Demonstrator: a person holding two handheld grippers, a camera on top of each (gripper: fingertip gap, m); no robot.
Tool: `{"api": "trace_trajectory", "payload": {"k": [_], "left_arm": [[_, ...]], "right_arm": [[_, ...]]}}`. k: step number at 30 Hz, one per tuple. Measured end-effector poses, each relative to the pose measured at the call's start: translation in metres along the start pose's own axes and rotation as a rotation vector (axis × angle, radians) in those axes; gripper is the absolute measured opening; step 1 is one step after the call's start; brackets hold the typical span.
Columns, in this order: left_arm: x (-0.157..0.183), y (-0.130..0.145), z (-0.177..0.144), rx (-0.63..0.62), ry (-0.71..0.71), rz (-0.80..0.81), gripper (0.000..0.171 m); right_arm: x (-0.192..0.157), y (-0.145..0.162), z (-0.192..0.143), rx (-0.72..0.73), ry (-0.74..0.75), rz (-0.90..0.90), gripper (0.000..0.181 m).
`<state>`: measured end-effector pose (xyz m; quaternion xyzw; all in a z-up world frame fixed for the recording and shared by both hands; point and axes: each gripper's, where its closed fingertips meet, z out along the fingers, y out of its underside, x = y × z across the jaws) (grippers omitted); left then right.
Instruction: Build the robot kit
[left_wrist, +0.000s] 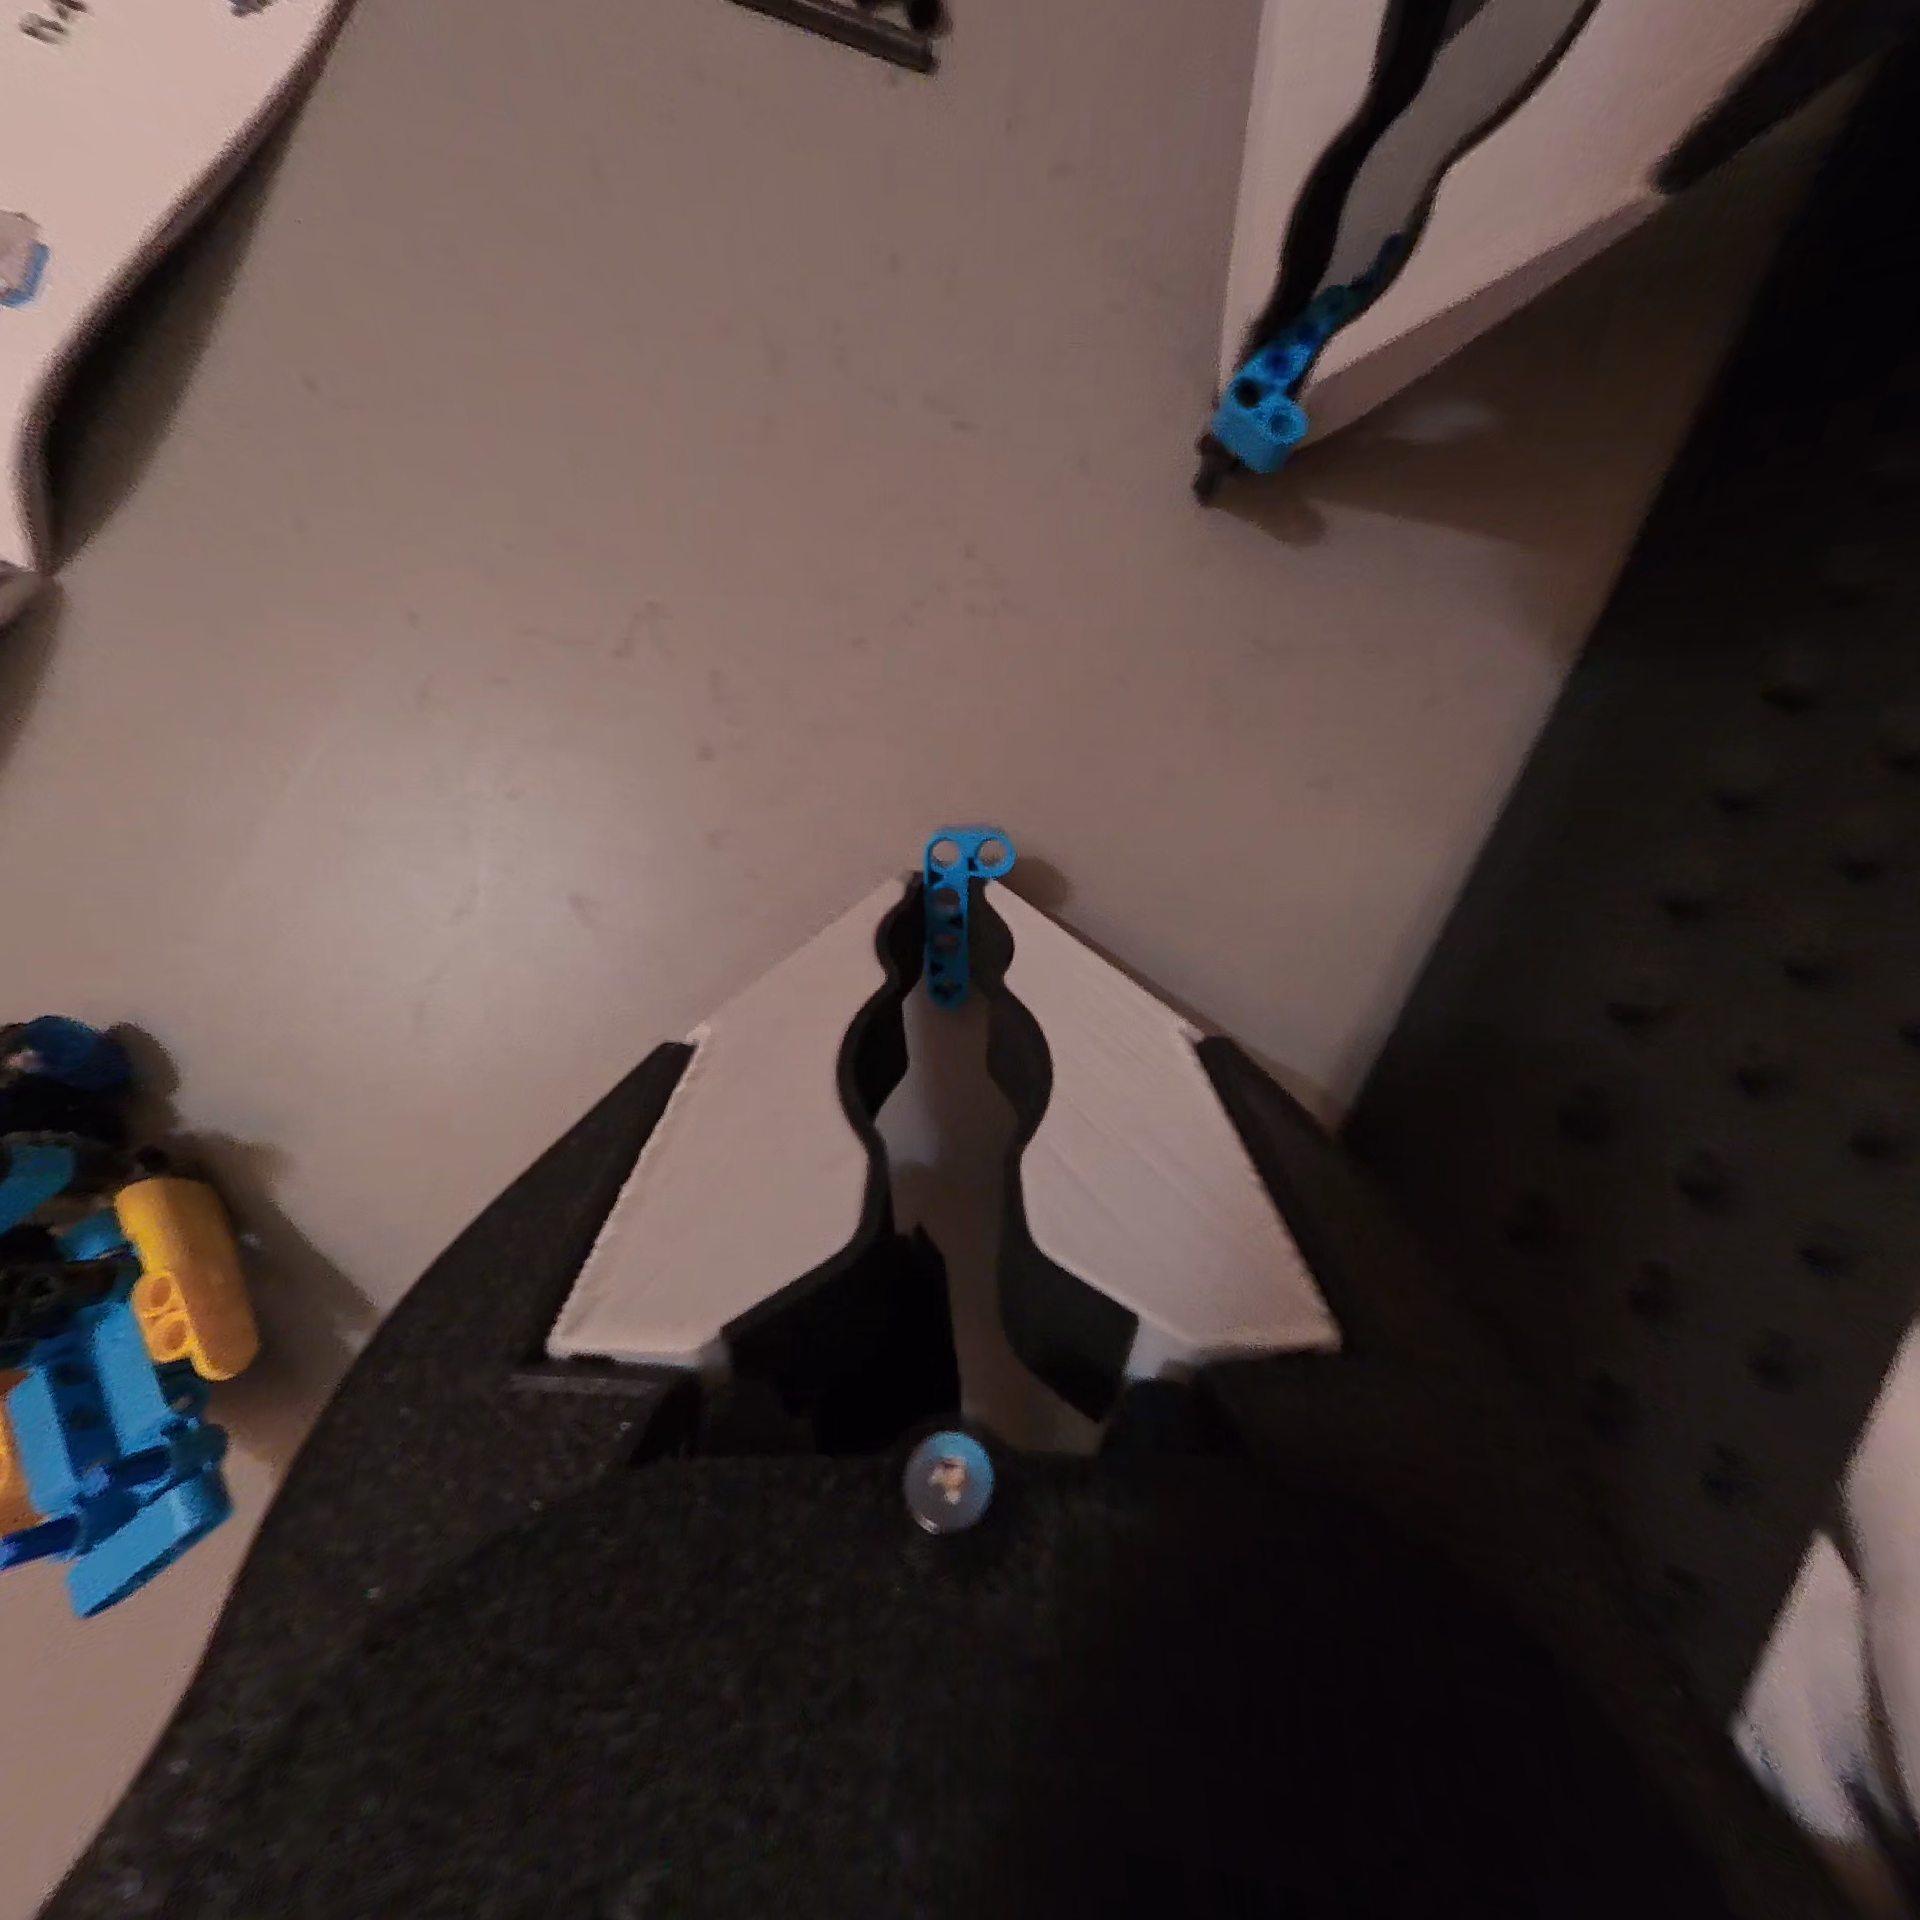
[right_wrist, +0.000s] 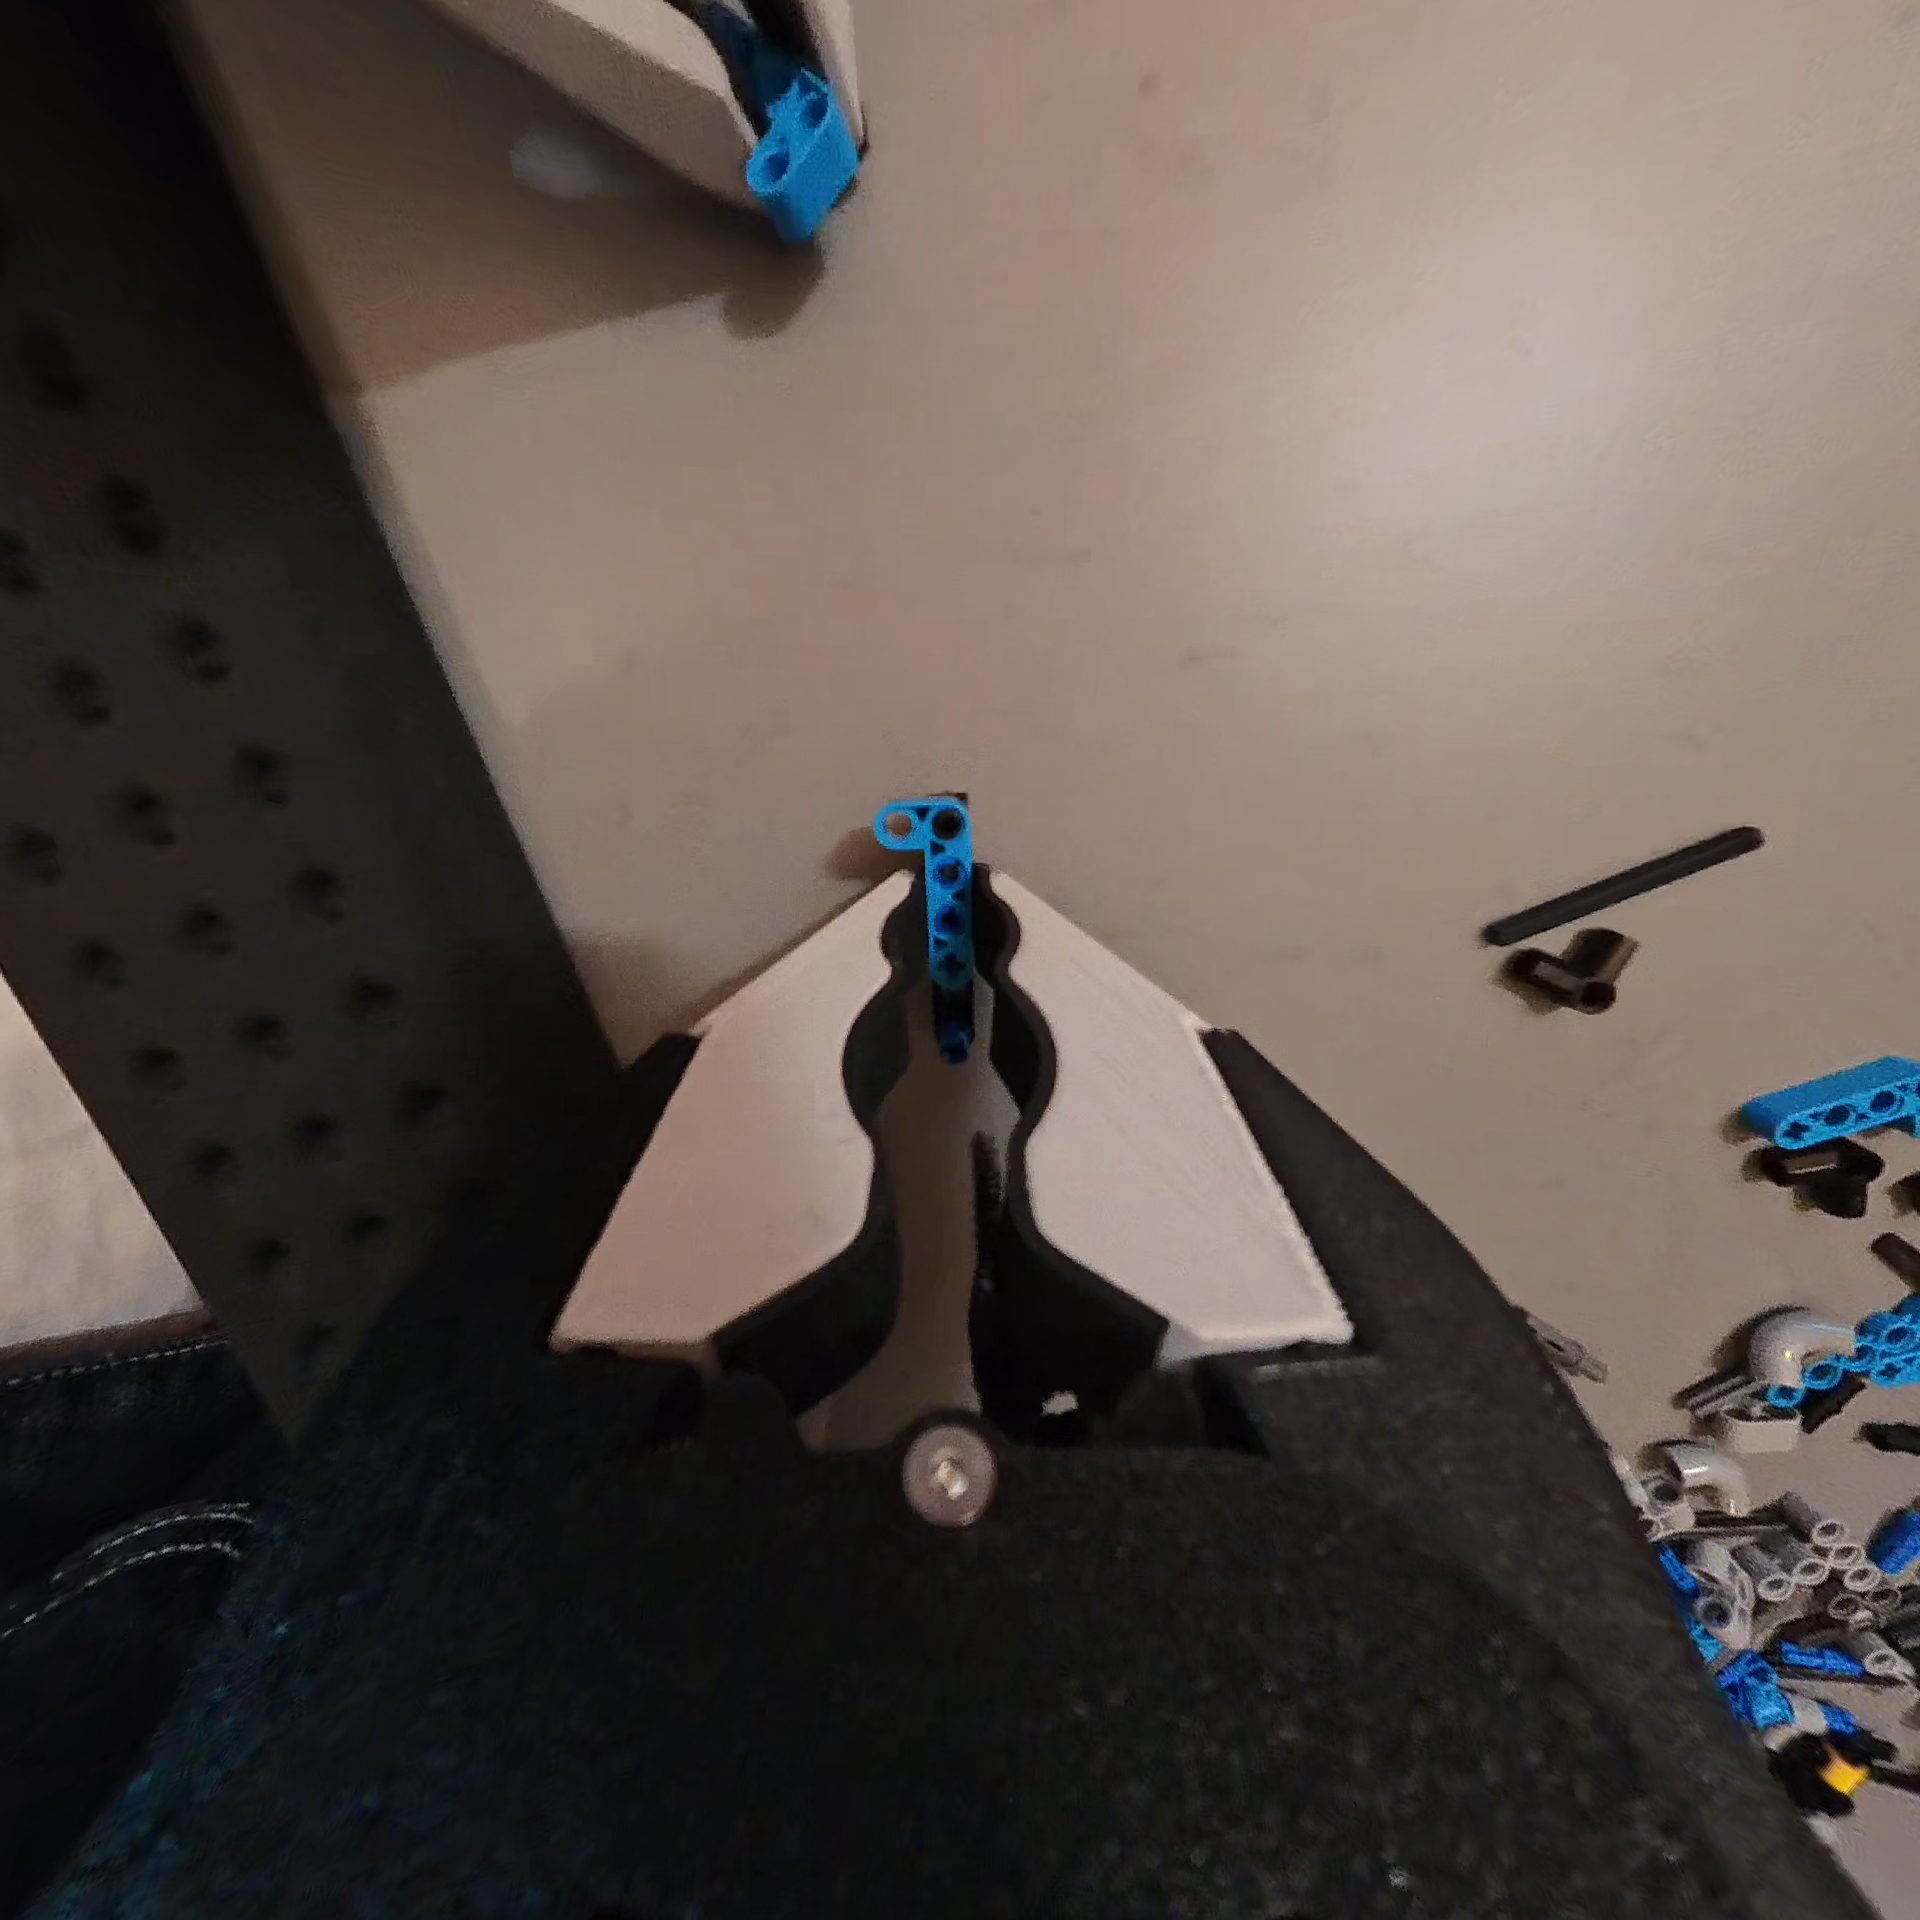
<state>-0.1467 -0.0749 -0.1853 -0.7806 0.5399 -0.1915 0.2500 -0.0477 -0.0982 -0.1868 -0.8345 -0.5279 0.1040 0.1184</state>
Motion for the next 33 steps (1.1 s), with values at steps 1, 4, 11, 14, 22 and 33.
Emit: {"api": "trace_trajectory", "payload": {"k": [1,4,11,14,22,33], "left_arm": [[0.005,0.001,-0.001,-0.011,0.026,-0.004,0.007],[0.008,-0.001,-0.004,-0.007,0.027,0.018,0.007],[0.010,0.000,-0.003,-0.013,0.021,0.034,0.010],[0.011,0.000,0.000,-0.014,0.019,0.050,0.010],[0.002,-0.034,-0.016,0.202,0.009,-0.015,0.007],[-0.016,-0.095,-0.108,0.989,0.670,-0.583,0.007]], "right_arm": [[0.000,0.000,0.001,-0.002,0.000,0.001,0.007],[0.001,0.000,0.002,-0.004,-0.010,0.015,0.007],[0.003,-0.003,-0.001,0.022,0.022,-0.002,0.012],[0.002,-0.002,0.001,0.018,0.012,-0.008,0.010],[0.007,-0.023,-0.014,0.167,0.037,-0.043,0.007],[-0.001,-0.113,-0.103,1.045,-0.689,0.427,0.006]]}}
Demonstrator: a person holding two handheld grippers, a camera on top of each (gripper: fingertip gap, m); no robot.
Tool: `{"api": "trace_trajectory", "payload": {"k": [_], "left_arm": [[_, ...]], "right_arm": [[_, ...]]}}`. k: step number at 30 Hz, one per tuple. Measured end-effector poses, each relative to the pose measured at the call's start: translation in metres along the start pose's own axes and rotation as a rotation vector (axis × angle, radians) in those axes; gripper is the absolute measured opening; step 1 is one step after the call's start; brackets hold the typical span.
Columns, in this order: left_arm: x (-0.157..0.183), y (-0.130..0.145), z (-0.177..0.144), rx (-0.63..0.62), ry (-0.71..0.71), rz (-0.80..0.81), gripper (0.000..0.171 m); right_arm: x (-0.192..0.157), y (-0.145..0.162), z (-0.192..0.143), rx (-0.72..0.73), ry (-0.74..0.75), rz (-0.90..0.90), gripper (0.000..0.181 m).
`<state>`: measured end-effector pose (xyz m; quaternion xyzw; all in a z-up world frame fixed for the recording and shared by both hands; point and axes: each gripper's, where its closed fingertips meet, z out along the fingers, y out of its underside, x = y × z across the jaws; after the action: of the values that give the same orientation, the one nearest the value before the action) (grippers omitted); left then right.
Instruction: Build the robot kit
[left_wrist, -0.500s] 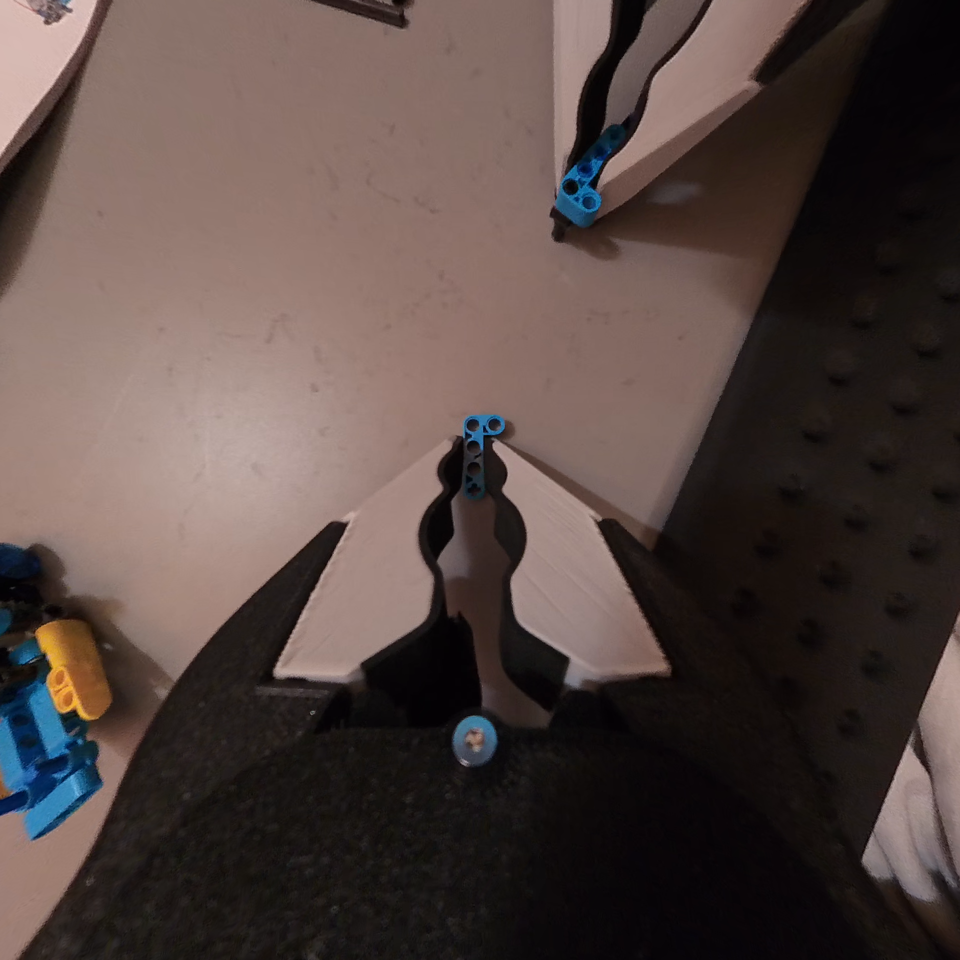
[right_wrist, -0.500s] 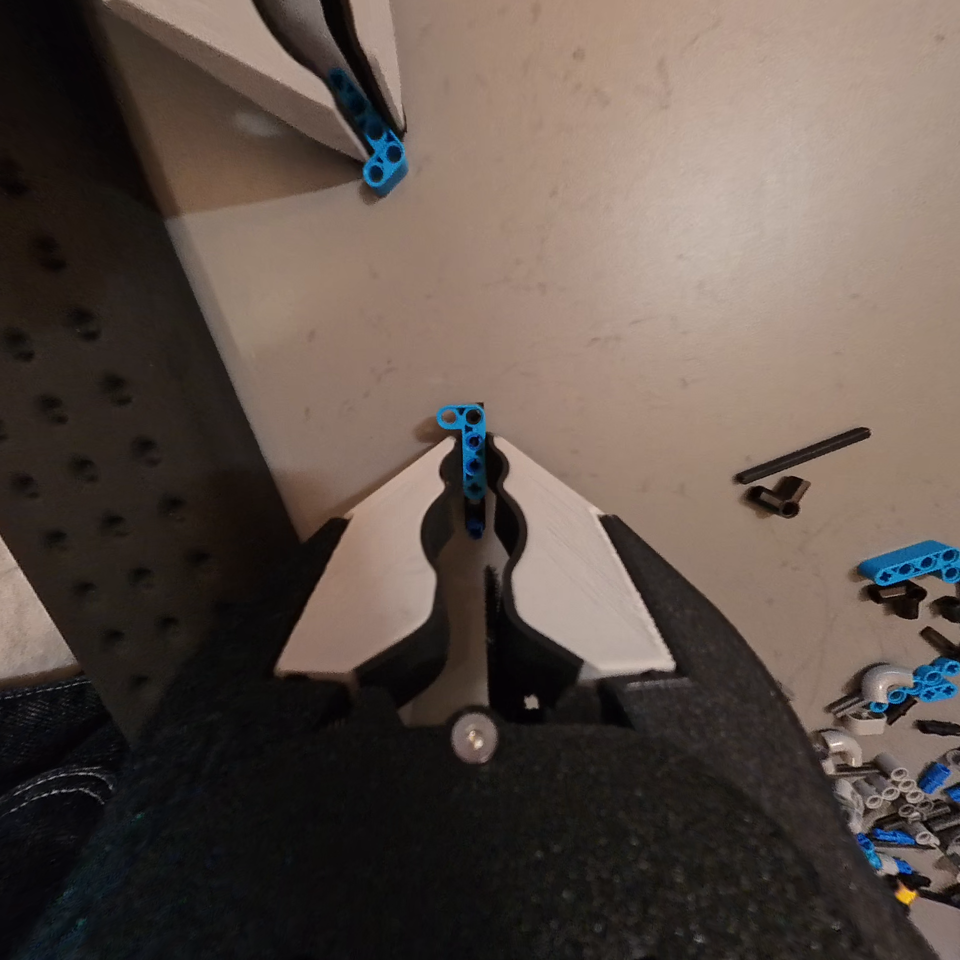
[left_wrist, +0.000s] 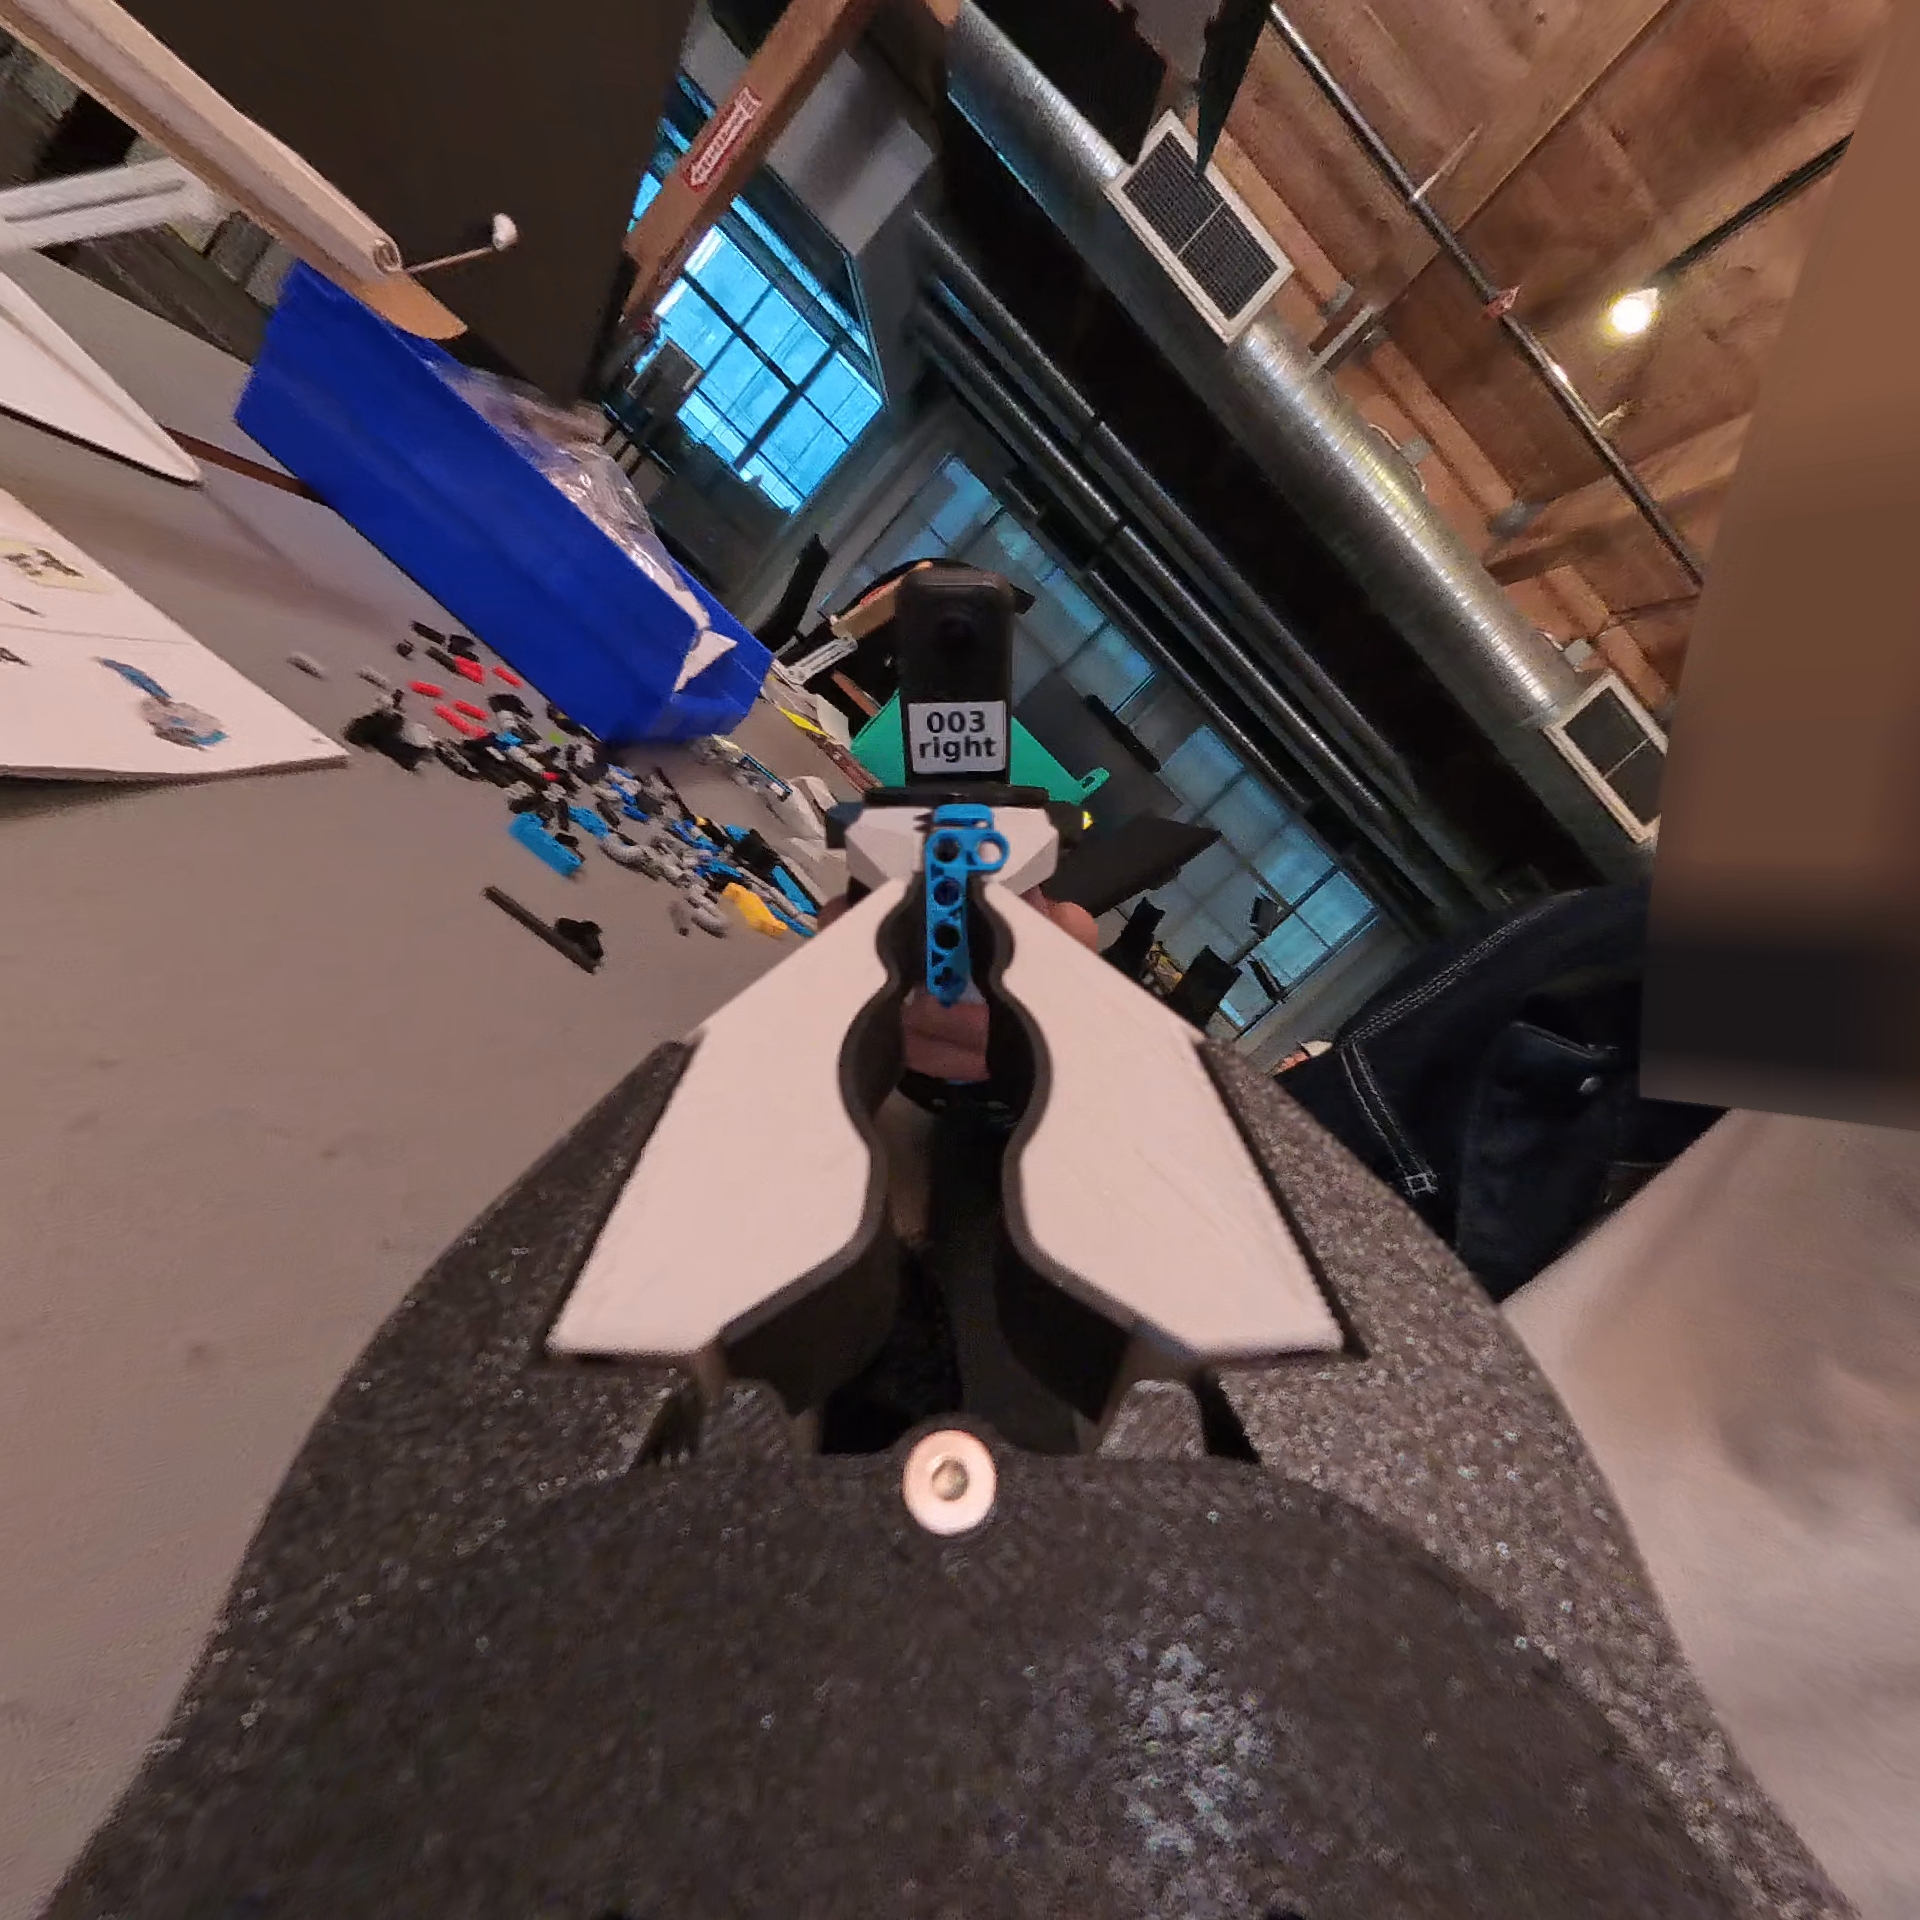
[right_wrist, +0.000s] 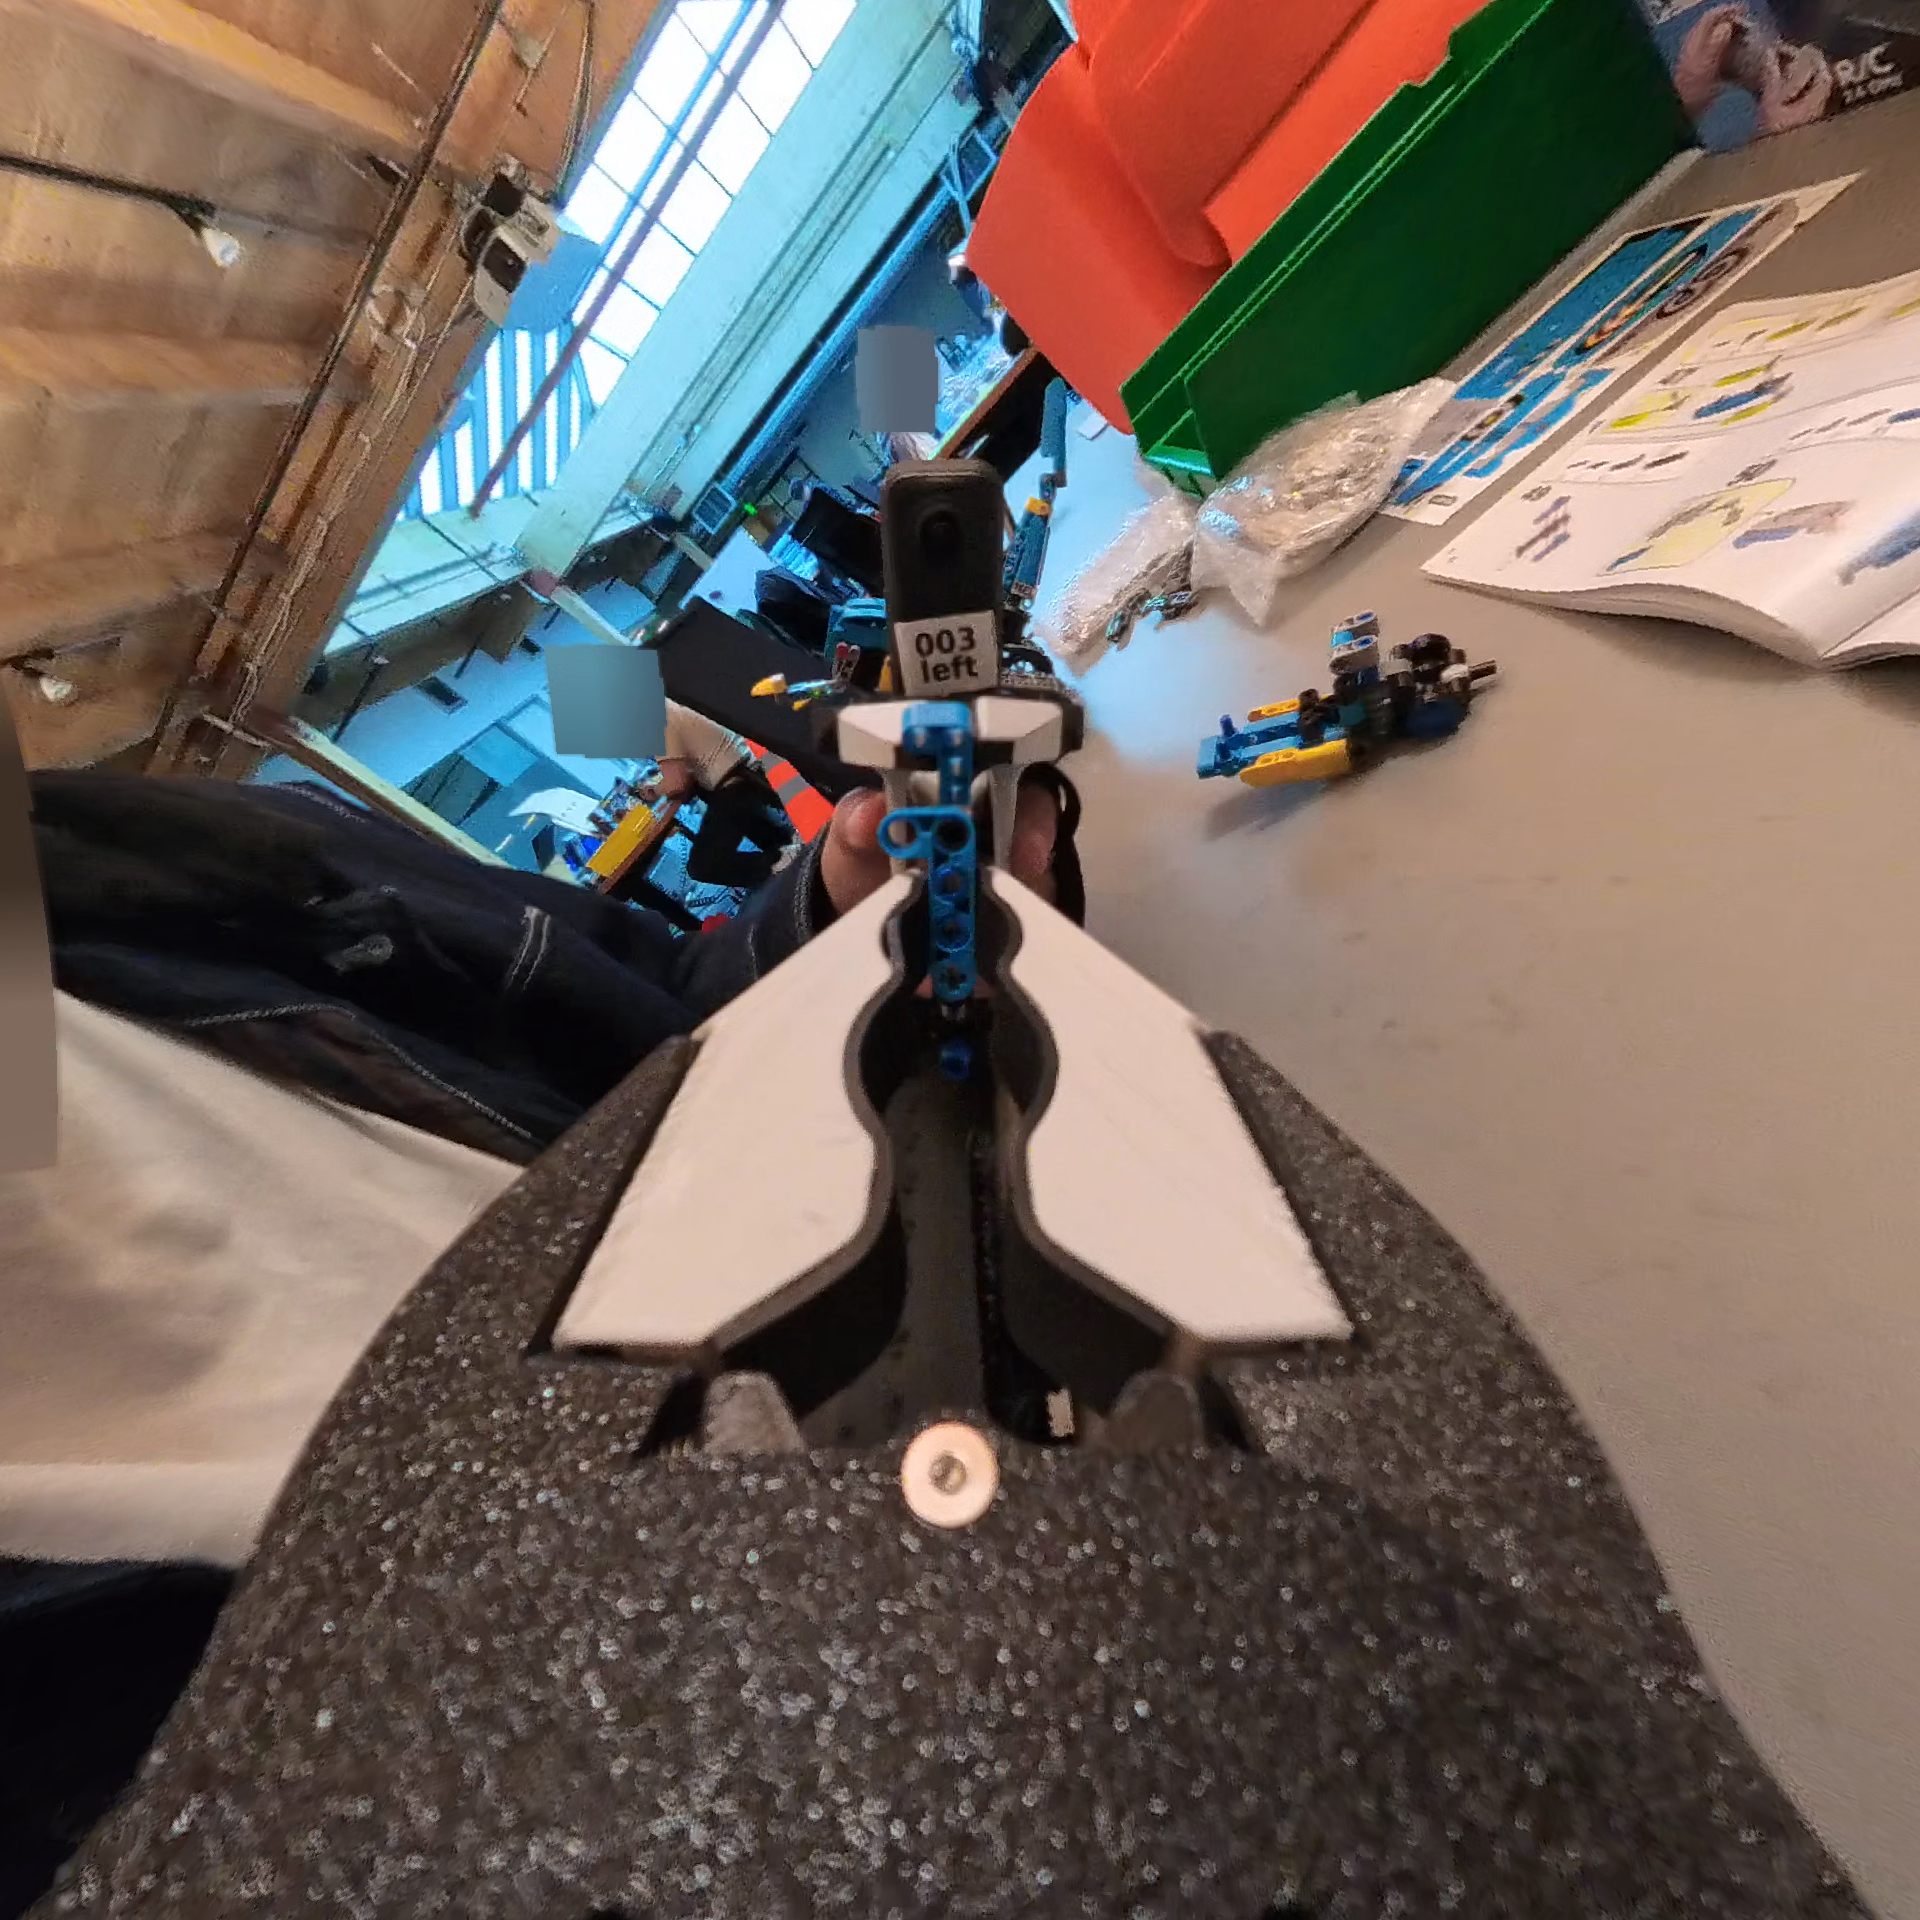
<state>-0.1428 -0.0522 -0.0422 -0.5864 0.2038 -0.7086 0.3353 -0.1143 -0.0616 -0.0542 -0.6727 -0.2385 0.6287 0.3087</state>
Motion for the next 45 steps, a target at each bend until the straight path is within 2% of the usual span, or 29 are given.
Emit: {"api": "trace_trajectory", "payload": {"k": [5,10,17,20,24,26,31,36,45], "left_arm": [[0.002,0.013,0.006,-0.045,0.038,-0.067,0.007],[0.001,0.021,0.008,-0.077,0.037,-0.081,0.007],[-0.008,0.014,0.005,-0.020,-0.002,-0.111,0.007],[-0.004,0.015,0.007,-0.021,0.041,-0.144,0.007],[-0.005,0.022,0.009,-0.058,0.040,-0.155,0.007],[-0.009,0.024,0.009,-0.064,0.017,-0.148,0.007],[-0.011,0.025,0.008,-0.076,-0.006,-0.124,0.007],[-0.012,0.019,0.005,-0.039,0.019,-0.181,0.007],[-0.007,0.025,0.007,-0.079,0.037,-0.158,0.006]], "right_arm": [[0.001,0.011,0.018,-0.047,0.004,0.021,0.006],[0.004,0.013,0.019,-0.057,0.017,0.024,0.006],[0.004,0.009,0.017,-0.029,0.008,0.041,0.006],[0.007,0.012,0.018,-0.046,0.027,0.034,0.006],[0.007,0.010,0.017,-0.030,0.024,0.039,0.006],[-0.002,0.007,0.017,-0.020,-0.025,0.045,0.006],[0.004,0.010,0.017,-0.038,0.018,0.044,0.006],[0.007,0.012,0.017,-0.040,0.021,0.063,0.006],[0.007,0.017,0.021,-0.062,0.004,0.089,0.007]]}}
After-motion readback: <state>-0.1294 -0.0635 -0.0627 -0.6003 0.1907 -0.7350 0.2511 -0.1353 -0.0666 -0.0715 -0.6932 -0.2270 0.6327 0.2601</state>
